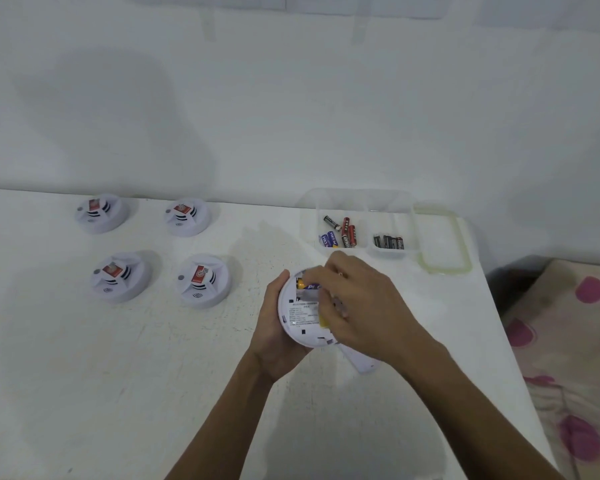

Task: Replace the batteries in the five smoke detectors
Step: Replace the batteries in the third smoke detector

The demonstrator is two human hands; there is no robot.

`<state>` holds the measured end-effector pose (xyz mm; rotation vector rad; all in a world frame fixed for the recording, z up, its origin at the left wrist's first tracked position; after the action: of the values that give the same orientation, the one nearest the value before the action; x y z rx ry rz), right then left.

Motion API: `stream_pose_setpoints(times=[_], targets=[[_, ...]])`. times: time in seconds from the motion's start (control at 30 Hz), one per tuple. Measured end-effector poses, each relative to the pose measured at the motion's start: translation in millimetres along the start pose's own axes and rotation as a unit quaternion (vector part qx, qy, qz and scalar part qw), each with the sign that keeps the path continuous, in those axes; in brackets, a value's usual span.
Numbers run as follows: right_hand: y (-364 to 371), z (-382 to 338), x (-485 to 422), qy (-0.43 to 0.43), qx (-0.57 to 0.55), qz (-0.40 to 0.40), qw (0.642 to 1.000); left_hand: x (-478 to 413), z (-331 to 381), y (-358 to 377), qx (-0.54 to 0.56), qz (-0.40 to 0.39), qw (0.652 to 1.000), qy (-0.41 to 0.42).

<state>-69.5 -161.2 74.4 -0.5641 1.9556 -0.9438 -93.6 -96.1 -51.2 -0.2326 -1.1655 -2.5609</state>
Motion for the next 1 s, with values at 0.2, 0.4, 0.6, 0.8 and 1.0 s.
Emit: stream_pose_setpoints(times=[0.2, 0.4, 0.6, 0.8, 1.0], targets=[[13, -4, -4, -0.116, 0.066, -0.067, 0.989, -1, -5, -1, -0.036, -0.014, 0.999, 0.025], [19, -9, -9, -0.166, 0.072, -0.102, 0.978, 5, 33, -21, 0.055, -0.055, 0.971, 0.226], [16, -5, -15, -0.157, 0.042, -0.094, 0.982, -7, -14, 1, -0.043, -0.038, 0.998, -0.031], [-1, 17, -23, -0.016, -0.111, -0.020, 0.993, -12, -18, -2, 0.011, 0.037, 0.995, -0.092], [-13, 80, -44, 0.213, -0.199, -0.031, 0.956, -16, -23, -2, 0.016, -0.008, 0.990, -0.139]])
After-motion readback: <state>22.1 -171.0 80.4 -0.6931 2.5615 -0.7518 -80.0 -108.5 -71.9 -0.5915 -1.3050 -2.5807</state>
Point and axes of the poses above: each hand's wrist, its own x-axis away from the middle knuckle, its own y-axis out of the palm, z = x × y, the point moved 9 cm from there along -x, towards the middle knuckle, and after that the axes turned 12 degrees about z, right-handed, at the moved point
